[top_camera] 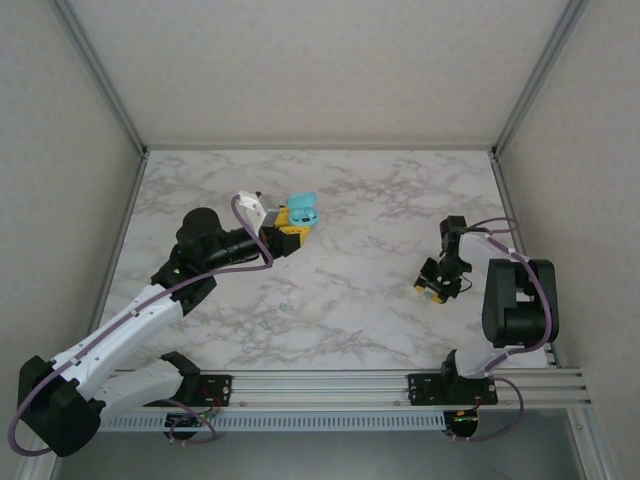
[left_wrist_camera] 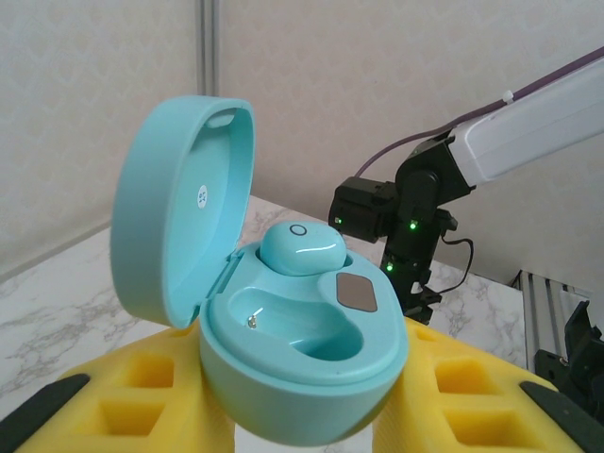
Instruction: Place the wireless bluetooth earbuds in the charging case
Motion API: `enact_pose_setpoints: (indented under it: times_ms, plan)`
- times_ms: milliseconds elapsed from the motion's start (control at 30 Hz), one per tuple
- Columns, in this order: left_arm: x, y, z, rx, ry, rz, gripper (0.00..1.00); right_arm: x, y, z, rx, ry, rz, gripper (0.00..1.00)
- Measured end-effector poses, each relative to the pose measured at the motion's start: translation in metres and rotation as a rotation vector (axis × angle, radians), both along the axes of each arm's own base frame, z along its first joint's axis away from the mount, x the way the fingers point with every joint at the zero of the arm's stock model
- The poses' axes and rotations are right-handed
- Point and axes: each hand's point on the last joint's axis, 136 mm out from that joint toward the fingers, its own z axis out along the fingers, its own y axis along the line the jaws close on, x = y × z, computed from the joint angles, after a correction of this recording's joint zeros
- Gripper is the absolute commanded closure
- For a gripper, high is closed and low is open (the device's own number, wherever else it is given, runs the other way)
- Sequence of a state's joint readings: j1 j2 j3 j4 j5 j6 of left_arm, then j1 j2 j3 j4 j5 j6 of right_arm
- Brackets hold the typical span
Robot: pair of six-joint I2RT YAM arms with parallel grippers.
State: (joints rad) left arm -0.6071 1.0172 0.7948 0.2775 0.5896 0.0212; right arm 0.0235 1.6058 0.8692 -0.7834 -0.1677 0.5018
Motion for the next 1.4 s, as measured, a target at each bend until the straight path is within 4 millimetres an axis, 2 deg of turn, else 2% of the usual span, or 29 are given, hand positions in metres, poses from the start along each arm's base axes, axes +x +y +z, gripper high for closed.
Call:
enact_pose_setpoints:
  times_ms: [267, 333, 533, 1000, 1400]
  plan:
    - [0.000, 0.000, 0.002, -0.002, -0.003, 0.000, 0.74, 0.001, -0.001, 0.000, -0.036, 0.014, 0.049, 0.64]
    - [0.000, 0.000, 0.002, -0.002, -0.003, 0.000, 0.74, 0.004, -0.001, 0.000, -0.045, 0.009, 0.065, 0.68]
    - [0.000, 0.000, 0.002, -0.002, -0.003, 0.000, 0.74, 0.010, -0.001, 0.003, -0.062, -0.010, 0.088, 0.67]
    - [0.001, -0.001, 0.005, -0.004, -0.006, 0.000, 0.74, 0.006, -0.003, -0.001, -0.080, 0.021, 0.131, 0.73]
    - [0.002, -0.002, 0.004, -0.002, -0.003, -0.001, 0.74, 0.006, -0.004, 0.000, -0.091, 0.021, 0.149, 0.82]
